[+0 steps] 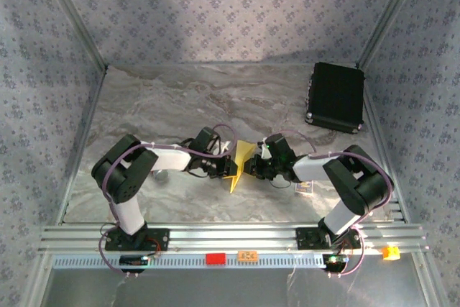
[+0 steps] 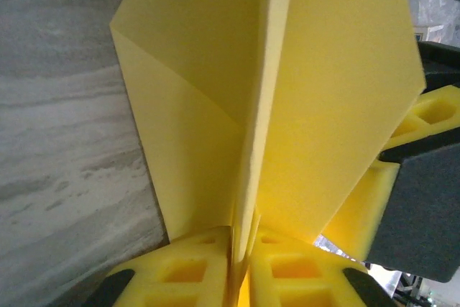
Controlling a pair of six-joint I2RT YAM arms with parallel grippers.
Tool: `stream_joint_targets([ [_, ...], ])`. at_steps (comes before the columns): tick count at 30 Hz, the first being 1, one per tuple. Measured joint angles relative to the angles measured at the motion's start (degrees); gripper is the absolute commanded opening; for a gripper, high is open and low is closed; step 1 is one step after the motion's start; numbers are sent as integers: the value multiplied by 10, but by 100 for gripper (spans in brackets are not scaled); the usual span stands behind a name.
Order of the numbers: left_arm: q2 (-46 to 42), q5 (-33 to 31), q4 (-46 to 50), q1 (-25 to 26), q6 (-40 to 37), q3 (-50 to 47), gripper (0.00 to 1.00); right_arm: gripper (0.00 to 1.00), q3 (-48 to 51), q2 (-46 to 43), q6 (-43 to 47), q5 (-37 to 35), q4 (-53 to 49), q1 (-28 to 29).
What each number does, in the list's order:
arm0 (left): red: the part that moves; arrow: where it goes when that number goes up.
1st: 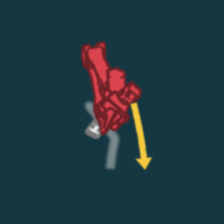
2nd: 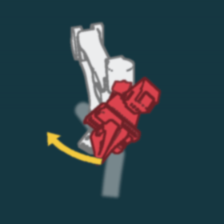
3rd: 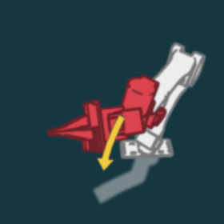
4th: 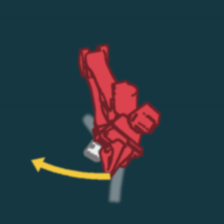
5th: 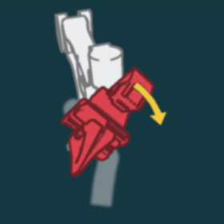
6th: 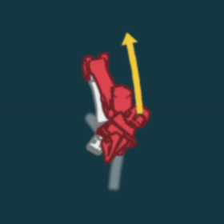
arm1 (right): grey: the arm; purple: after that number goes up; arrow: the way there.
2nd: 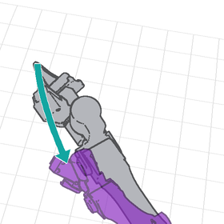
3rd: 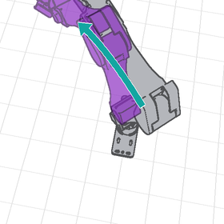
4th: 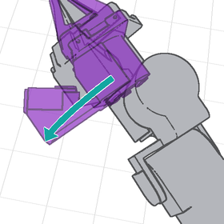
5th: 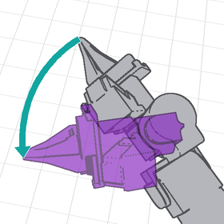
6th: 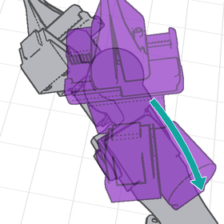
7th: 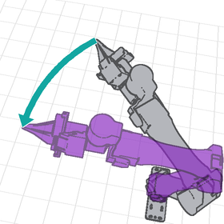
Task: Fold a paper plane with a square sheet of paper (pick it up from the middle)
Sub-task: Turn over a paper plane at the center of the table.
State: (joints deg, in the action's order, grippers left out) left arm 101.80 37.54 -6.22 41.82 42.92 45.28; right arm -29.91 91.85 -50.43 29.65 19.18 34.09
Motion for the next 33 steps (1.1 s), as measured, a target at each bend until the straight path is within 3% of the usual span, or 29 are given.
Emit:
stream_joint_targets([
  [9, -19, -34, 9, 8, 2, 0, 3, 18, 7, -42, 4, -32, -38, -1],
  [12, -63, -108, 51, 25, 0, 5, 2, 18, 8, -77, 8, -57, -65, -5],
  [17, -100, -293, 178, 83, -12, 79, 1, 18, 9, -117, 13, -94, -98, -6],
  [22, -100, -389, 246, 99, -15, 104, 1, 18, 14, -130, 14, -115, -113, -10],
  [33, -68, -449, 321, 105, -13, 113, 5, 19, 20, -141, 13, -130, -128, -11],
])
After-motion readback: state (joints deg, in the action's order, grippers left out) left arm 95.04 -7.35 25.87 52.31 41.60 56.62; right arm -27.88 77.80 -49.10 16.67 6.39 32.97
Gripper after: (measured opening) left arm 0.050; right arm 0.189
